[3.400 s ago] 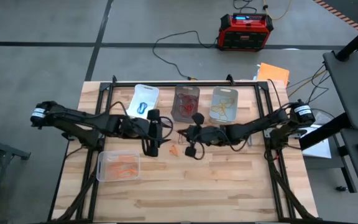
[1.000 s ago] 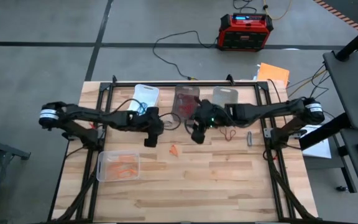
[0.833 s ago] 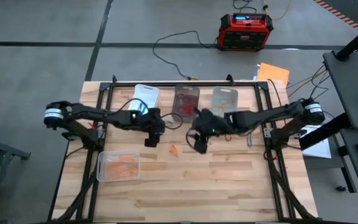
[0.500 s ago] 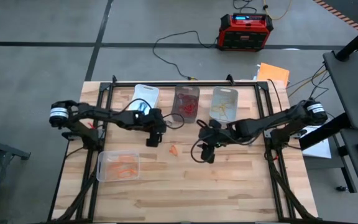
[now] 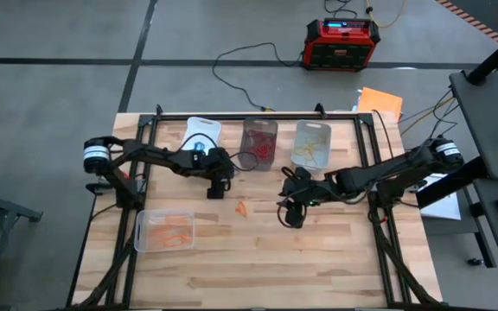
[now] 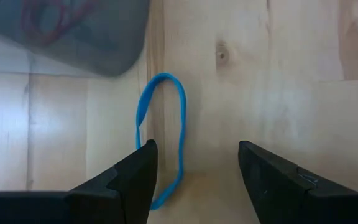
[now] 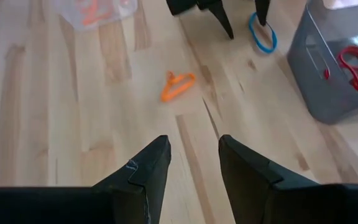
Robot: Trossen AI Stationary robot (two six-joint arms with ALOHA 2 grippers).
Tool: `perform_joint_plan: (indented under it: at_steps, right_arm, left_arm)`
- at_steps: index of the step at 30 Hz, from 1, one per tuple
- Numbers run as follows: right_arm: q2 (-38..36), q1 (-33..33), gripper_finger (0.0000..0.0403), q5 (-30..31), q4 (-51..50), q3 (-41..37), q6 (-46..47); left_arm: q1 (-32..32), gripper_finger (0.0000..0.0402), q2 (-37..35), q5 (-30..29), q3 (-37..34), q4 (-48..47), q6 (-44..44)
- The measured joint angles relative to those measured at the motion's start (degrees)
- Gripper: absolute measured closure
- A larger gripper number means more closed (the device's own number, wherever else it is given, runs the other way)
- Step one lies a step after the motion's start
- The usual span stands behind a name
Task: Sort rubber bands into baskets
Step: Put the blue rubber band into the white bin
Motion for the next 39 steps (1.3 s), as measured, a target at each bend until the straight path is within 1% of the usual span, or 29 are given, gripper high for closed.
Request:
perform_joint_plan:
  at_steps: [6, 11, 16, 23, 28, 31, 33, 36, 37, 39]
  right_arm:
    - [0.0, 0.3, 0.0275, 0.0, 1.1, -0.5, 1.0]
    - [0.9, 0.5, 0.0275, 0.0, 1.3, -0.5, 1.5]
    - [0.9, 0.5, 0.0275, 0.0, 1.3, -0.5, 2.4]
    - [0.9, 0.5, 0.0275, 0.0, 1.3, -0.5, 2.4]
    - [0.9, 0.5, 0.0275, 0.0, 1.9, -0.5, 2.1]
    - [0.9, 0.6, 0.0275, 0.0, 2.3, -0.5, 2.1]
    - [0.9, 0.7, 0.0275, 0.0, 2.3, -0.5, 2.1]
    - [0.9, 0.9, 0.0275, 0.0, 2.3, -0.5, 2.1]
    - [0.9, 0.9, 0.0275, 0.0, 2.3, -0.5, 2.1]
    - [0.9, 0.9, 0.0275, 0.0, 2.3, -0.5, 2.1]
  left_arm:
    - [0.6, 0.0196, 0.9, 0.3, 0.1, 0.7, 0.2]
    - [0.6, 0.0212, 0.6, 0.3, 0.1, 0.6, 0.1]
    - [0.7, 0.0224, -0.8, 0.2, 0.0, 0.0, -0.7]
    - [0.7, 0.0225, -3.5, 0.2, 0.0, -0.5, -0.4]
    - [0.4, 0.0232, -4.4, -1.4, 0.0, 0.5, 0.1]
    - [-1.0, 0.0264, -4.4, -6.0, 0.0, 0.5, -0.2]
    - [-1.9, 0.0305, -3.8, -8.7, 0.0, 0.4, -0.5]
    - [-2.8, 0.0378, -3.6, -8.7, 0.0, 0.6, -2.0]
    - [-3.0, 0.0389, -3.6, -8.8, 0.0, 0.9, -2.8]
    - [-3.4, 0.0391, -3.6, -9.9, 0.0, 0.9, -3.7]
